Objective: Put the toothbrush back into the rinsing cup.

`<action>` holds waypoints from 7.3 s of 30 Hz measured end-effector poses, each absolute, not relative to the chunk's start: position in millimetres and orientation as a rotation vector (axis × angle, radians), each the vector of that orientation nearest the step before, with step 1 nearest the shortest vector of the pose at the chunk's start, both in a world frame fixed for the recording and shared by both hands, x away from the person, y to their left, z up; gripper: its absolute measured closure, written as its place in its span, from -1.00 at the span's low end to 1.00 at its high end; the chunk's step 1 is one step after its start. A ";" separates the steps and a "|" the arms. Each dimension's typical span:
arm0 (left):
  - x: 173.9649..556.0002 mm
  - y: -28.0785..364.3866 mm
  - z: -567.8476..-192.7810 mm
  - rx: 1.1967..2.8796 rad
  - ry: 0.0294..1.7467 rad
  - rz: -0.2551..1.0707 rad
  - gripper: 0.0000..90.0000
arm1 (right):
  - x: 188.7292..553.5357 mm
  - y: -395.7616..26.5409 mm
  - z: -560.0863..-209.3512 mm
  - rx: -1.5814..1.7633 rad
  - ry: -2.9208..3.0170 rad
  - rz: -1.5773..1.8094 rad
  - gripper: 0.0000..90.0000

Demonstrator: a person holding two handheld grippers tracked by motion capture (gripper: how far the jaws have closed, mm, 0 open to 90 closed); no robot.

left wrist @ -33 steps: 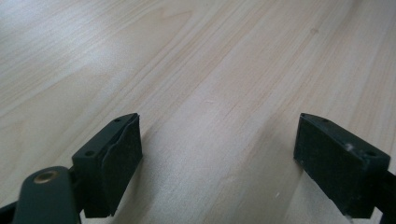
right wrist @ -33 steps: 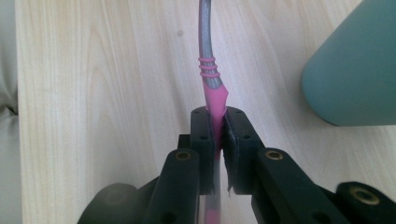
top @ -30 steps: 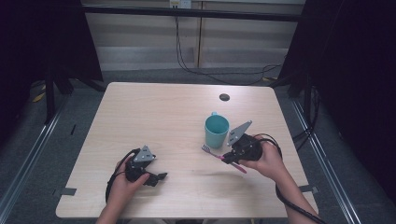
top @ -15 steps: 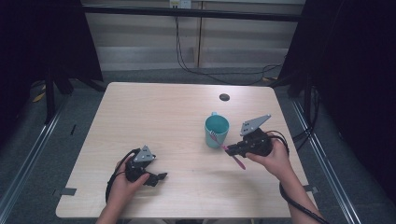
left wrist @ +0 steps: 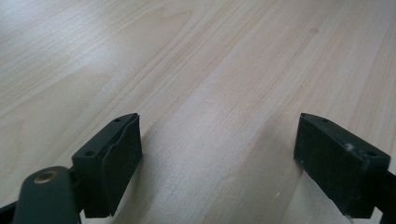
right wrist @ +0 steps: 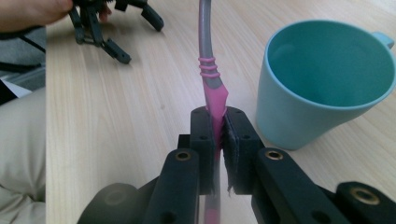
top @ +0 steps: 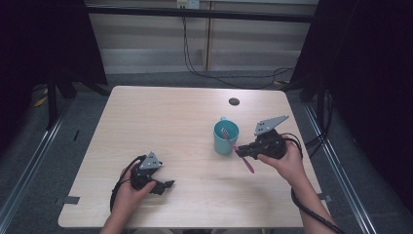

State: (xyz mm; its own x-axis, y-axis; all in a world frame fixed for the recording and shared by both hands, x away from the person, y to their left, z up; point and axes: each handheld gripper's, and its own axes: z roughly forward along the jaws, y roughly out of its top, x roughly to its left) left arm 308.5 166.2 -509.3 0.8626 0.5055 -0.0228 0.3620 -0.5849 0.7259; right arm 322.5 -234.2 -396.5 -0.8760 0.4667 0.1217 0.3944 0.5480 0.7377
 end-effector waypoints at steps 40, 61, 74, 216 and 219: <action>308.4 166.1 -509.3 2.257 0.625 0.242 -0.67 | 329.3 -254.5 -367.5 0.949 2.458 1.393 0.85; 308.4 166.1 -509.3 2.256 0.625 0.242 -0.67 | 334.5 -261.7 -358.9 1.040 2.322 1.469 0.85; 308.3 166.1 -509.2 2.258 0.626 0.243 -0.67 | 339.8 -261.5 -358.2 1.078 2.245 1.483 0.85; 307.7 165.7 -509.6 2.246 0.636 0.241 -0.66 | 391.3 -210.6 -390.1 1.133 2.079 1.524 0.84; 307.7 165.7 -509.6 2.246 0.636 0.240 -0.66 | 390.7 -211.5 -391.8 1.136 2.075 1.525 0.84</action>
State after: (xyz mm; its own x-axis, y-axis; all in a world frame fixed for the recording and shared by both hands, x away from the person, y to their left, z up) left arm 307.7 165.7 -509.6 0.8574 0.5140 -0.0272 0.3681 -0.5754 0.7303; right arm 390.7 -211.5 -391.8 -0.6296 0.7536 0.1888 0.4054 0.1113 0.9074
